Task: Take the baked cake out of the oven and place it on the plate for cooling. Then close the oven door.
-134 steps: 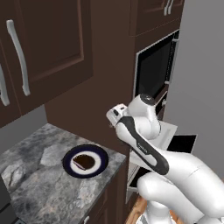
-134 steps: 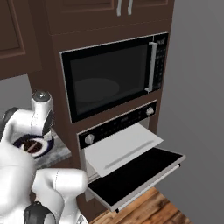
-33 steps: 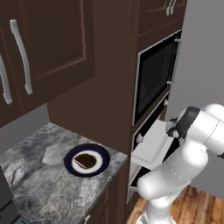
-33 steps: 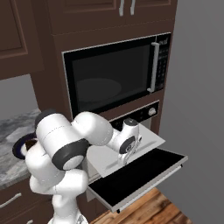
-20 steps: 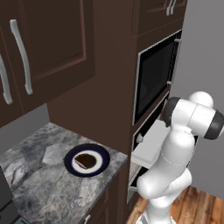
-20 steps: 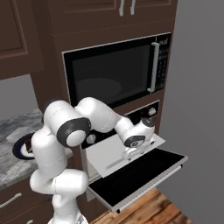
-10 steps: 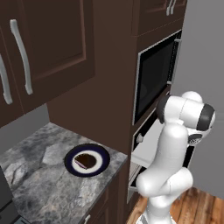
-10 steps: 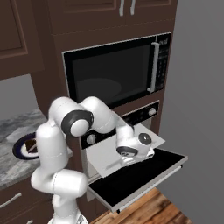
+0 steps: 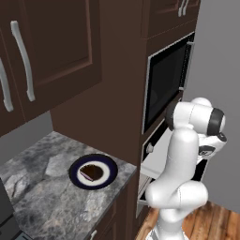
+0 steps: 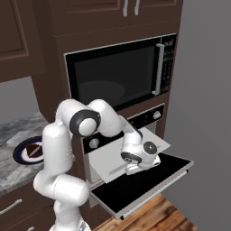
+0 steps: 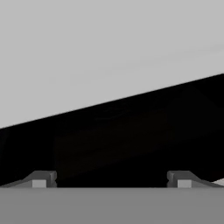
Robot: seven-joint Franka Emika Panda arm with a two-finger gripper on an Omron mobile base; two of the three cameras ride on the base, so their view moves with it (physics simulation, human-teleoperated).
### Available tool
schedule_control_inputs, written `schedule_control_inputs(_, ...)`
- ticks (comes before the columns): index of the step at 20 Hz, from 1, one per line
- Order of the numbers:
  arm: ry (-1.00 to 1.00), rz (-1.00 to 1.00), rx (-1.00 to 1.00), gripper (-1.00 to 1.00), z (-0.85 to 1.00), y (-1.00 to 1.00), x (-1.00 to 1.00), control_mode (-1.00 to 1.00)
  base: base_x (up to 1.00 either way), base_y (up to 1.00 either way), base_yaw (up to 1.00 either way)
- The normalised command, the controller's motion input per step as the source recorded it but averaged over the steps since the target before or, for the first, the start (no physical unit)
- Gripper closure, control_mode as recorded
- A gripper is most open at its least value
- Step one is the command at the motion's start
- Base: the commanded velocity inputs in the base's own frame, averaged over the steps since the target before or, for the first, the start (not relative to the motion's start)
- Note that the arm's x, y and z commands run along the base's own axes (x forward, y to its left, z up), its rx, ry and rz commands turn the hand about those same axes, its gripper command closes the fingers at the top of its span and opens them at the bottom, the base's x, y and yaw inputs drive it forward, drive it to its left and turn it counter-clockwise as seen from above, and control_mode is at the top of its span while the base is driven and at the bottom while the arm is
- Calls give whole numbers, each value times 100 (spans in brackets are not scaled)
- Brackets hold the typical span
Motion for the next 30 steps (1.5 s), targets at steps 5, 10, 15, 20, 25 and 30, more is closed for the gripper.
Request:
schedule_control_inputs(5,-5,1,0,-100,-19,0,16,-100,0,0,0)
schedule_control_inputs(10,-7,2,0,-100,-24,0,19,-100,0,0,0)
schedule_control_inputs(15,-8,3,0,-100,-24,0,21,-100,0,0,0)
schedule_control_inputs(20,-10,3,0,-100,-20,2,25,-100,0,0,0)
schedule_control_inputs(25,-8,2,0,-100,-12,5,25,-100,0,0,0)
schedule_control_inputs(30,-7,1,0,-100,0,16,17,-100,0,0,0)
